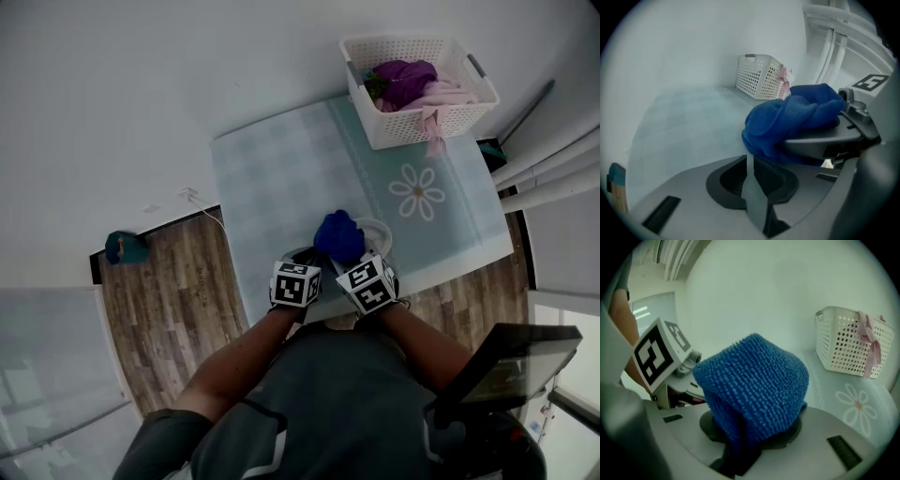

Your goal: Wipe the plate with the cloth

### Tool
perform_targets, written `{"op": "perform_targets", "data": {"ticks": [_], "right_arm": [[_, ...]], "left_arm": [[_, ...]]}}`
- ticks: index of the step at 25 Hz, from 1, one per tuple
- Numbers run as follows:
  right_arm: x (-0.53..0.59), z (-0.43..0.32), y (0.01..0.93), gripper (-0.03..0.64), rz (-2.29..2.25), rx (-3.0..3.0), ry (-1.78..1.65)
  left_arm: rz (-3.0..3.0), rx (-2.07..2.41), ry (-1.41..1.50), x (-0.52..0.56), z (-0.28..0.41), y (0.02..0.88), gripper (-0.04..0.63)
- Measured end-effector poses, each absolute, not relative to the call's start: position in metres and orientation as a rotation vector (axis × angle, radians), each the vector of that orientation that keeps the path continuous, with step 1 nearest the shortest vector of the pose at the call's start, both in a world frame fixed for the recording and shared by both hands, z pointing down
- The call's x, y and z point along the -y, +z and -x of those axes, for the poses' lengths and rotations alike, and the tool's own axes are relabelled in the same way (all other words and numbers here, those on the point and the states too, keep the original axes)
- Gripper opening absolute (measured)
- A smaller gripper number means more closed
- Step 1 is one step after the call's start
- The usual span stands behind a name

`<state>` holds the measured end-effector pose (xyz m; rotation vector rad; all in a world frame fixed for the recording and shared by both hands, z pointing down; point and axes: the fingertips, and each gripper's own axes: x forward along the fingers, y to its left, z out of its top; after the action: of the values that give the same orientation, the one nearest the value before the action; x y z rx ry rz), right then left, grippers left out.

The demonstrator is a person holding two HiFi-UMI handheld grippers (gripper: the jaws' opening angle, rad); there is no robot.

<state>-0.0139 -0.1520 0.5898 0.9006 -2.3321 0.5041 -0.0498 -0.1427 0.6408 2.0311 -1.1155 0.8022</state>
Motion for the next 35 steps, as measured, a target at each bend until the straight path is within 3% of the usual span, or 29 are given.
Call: {"op": "perform_targets", "data": {"ticks": [17, 22, 27, 35], "right_arm": [[0.174, -0.123, 0.589, 0.115, -1.346, 2.113, 0.596], [0.159, -0.045, 0.556, 0.114, -1.145, 2.321, 0.575], [0.137, 0.018, 0.585, 0.114, -0.888, 2.333, 0.542], [0.135, -0.045, 0.608, 0.115, -0.998, 2.241, 0.571]], "left_arm": [[-2.032, 1.139, 0.866, 0.140, 0.053, 0.650, 0.049], [-2.027, 1.141, 0.853, 0.139, 0.053, 0.648, 0.049], [-2.042, 1.142, 0.855, 0.141, 0.052, 0.648, 0.049], [-2.036, 1.139, 0.846, 0.140, 0.052, 0.648, 0.049]]}}
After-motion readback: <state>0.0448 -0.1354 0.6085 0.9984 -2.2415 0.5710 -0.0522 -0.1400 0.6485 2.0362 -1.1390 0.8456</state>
